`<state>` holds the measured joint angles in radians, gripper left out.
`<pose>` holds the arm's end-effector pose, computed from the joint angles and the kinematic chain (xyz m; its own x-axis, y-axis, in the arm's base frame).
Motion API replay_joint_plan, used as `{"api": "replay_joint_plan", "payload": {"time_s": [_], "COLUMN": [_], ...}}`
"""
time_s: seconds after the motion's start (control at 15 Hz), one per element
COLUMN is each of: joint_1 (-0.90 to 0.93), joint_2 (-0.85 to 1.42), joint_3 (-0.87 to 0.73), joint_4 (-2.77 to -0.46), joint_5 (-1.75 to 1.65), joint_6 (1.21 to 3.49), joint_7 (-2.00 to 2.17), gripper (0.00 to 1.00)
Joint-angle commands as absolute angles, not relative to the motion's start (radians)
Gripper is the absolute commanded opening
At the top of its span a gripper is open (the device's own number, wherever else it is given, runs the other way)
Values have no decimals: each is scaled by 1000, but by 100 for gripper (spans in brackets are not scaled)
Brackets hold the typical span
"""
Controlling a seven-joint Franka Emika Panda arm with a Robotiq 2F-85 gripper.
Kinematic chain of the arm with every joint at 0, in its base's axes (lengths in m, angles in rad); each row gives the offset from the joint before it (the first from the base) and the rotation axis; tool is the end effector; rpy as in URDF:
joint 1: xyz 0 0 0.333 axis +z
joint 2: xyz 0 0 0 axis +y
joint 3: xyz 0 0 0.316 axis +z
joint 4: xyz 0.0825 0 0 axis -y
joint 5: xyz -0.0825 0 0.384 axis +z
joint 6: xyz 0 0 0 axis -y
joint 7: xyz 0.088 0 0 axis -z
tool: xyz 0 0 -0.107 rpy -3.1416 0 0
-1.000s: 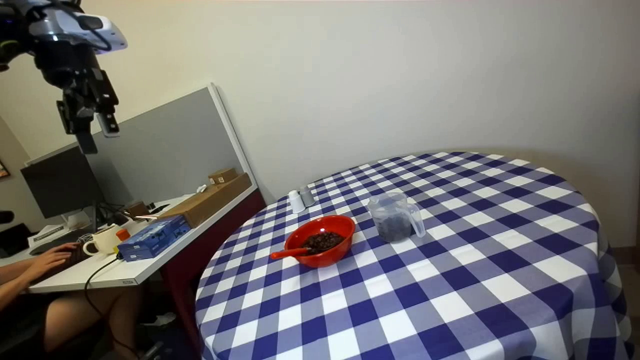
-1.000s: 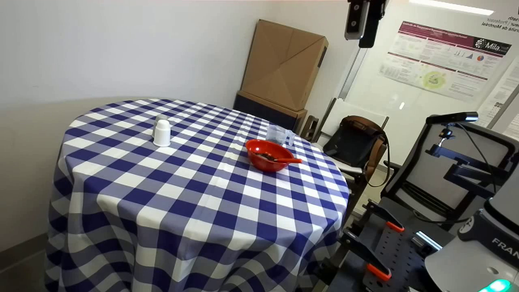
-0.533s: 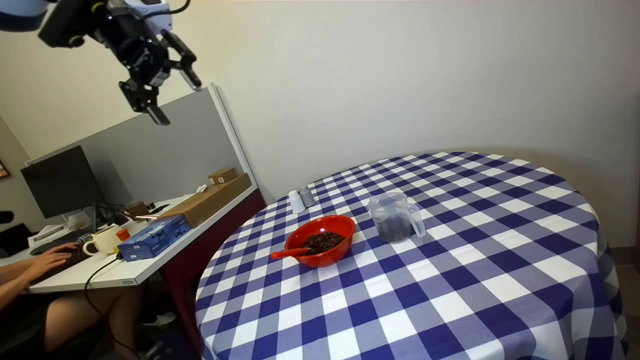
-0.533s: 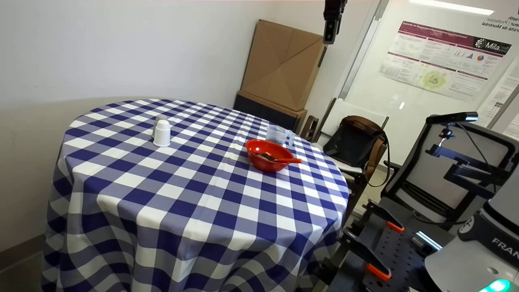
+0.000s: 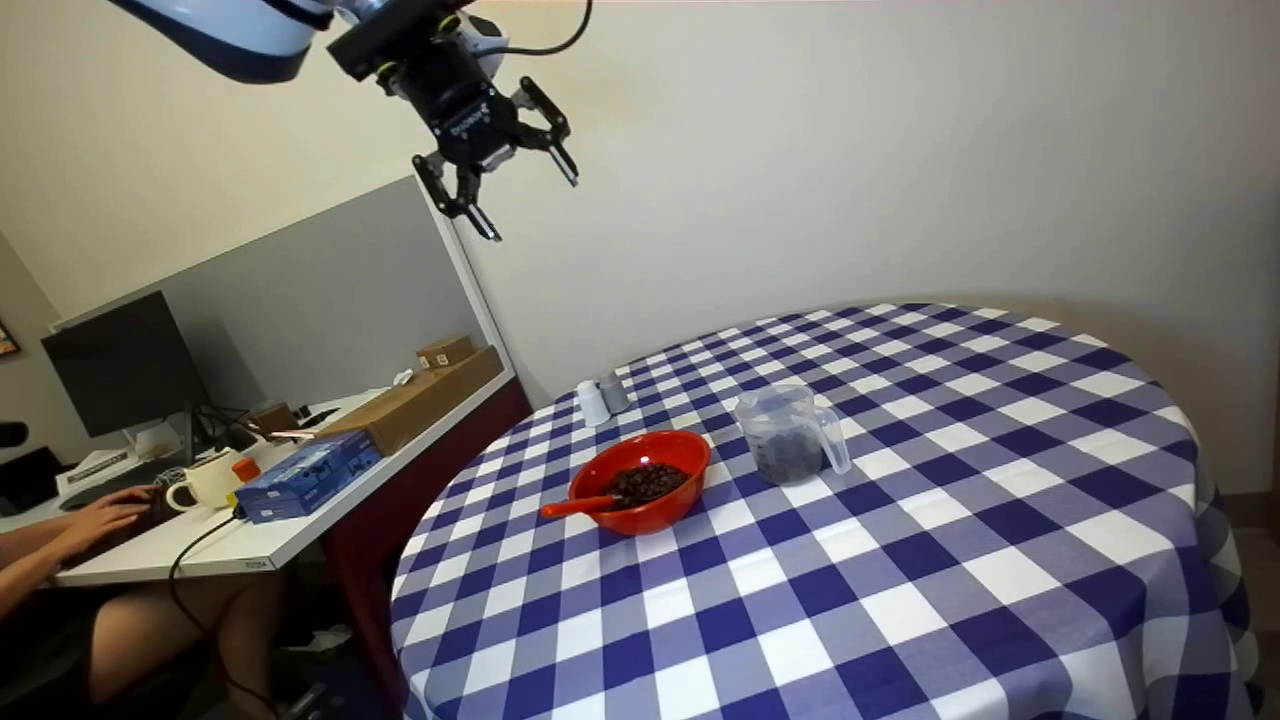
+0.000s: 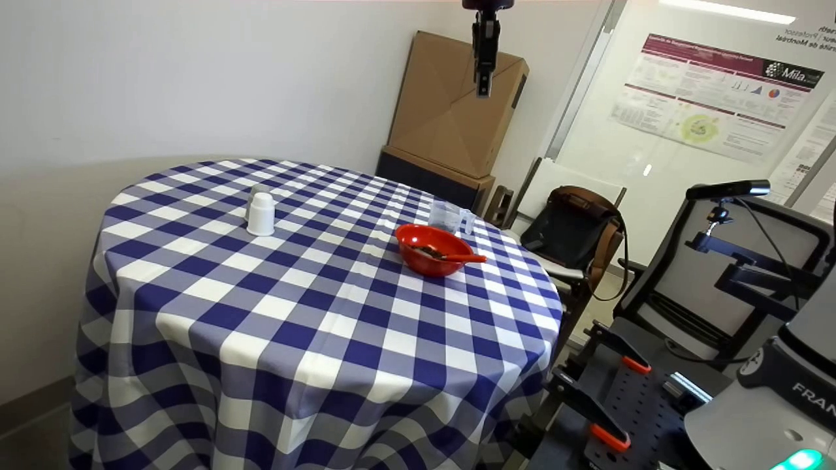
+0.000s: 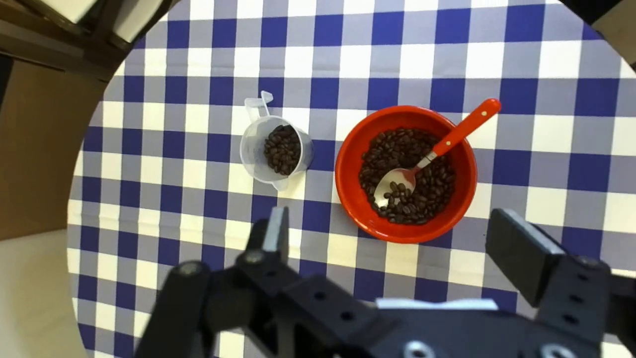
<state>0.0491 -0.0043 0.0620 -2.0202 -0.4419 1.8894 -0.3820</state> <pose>0.5403 0.0284 0.4477 0.7835 0.5515 -0.2863 0.6200 -0.7245 0.3012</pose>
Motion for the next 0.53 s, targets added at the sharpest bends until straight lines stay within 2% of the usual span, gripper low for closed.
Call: {"api": "replay_joint_plan", "payload": {"time_s": [0.0,0.47], "joint_1": [19,-52], "joint_2": [104,232], "joint_3": [28,-32], "joint_4": [-1914,-1851], "joint_5": [-452,-485], "joint_6": [1867,1864], "joint_7": [-518,-592], "gripper": [100,100]}}
